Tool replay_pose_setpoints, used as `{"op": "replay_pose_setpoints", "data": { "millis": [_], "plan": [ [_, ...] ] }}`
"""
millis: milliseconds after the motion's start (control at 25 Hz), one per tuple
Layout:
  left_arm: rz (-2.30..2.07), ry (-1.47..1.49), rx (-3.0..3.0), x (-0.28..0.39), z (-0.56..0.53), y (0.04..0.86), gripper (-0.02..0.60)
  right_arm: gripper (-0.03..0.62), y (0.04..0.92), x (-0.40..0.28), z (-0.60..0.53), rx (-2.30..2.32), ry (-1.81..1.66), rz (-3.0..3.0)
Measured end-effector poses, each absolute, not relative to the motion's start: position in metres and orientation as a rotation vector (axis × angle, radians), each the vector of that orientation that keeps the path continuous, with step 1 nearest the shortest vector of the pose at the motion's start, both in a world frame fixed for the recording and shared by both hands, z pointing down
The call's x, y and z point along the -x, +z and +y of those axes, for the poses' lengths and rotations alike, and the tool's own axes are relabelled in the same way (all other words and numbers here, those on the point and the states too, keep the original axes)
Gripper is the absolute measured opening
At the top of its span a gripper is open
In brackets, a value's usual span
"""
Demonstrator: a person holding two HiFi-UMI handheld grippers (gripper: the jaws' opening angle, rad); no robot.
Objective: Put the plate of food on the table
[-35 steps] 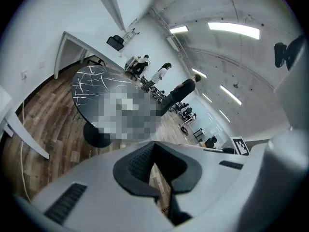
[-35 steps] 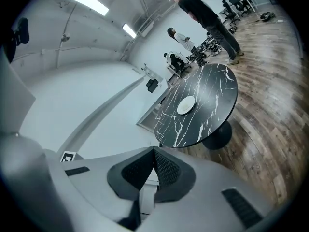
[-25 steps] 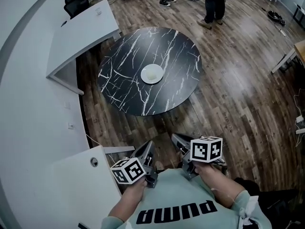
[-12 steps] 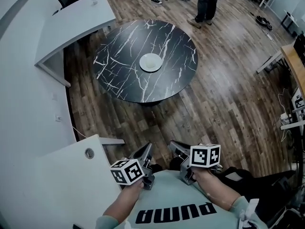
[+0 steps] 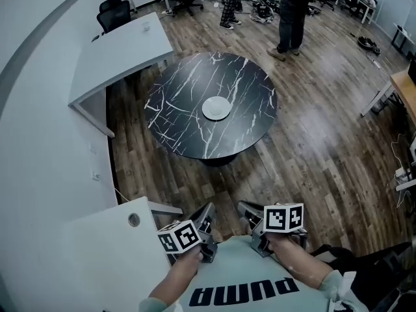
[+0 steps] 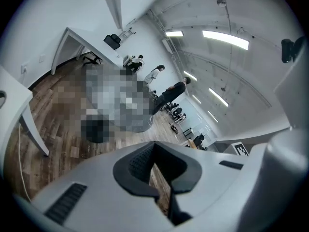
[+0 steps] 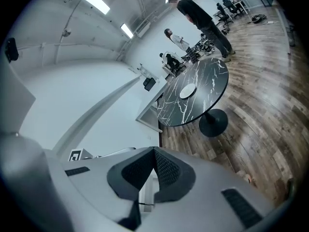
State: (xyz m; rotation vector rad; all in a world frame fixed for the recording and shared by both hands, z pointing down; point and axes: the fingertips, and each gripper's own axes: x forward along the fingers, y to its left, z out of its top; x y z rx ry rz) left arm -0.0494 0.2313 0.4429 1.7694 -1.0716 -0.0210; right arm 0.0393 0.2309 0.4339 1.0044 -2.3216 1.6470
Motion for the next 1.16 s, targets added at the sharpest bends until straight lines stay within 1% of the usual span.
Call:
{"op": "replay_pose_setpoints", "data": {
  "millis": [400, 1160],
  "plan": [
    [-1.037, 0.023, -1.808, 0.029, 0.223, 0.439, 0.006, 0.008, 0.436, -0.056, 0.228, -1.027, 1.655, -2.316],
    [-1.052, 0.008, -1.806, 0.035, 0.214, 0.435, 0.006, 0.008, 0.433, -0.050, 0.213, -1.026, 1.645, -2.329]
  ]
}}
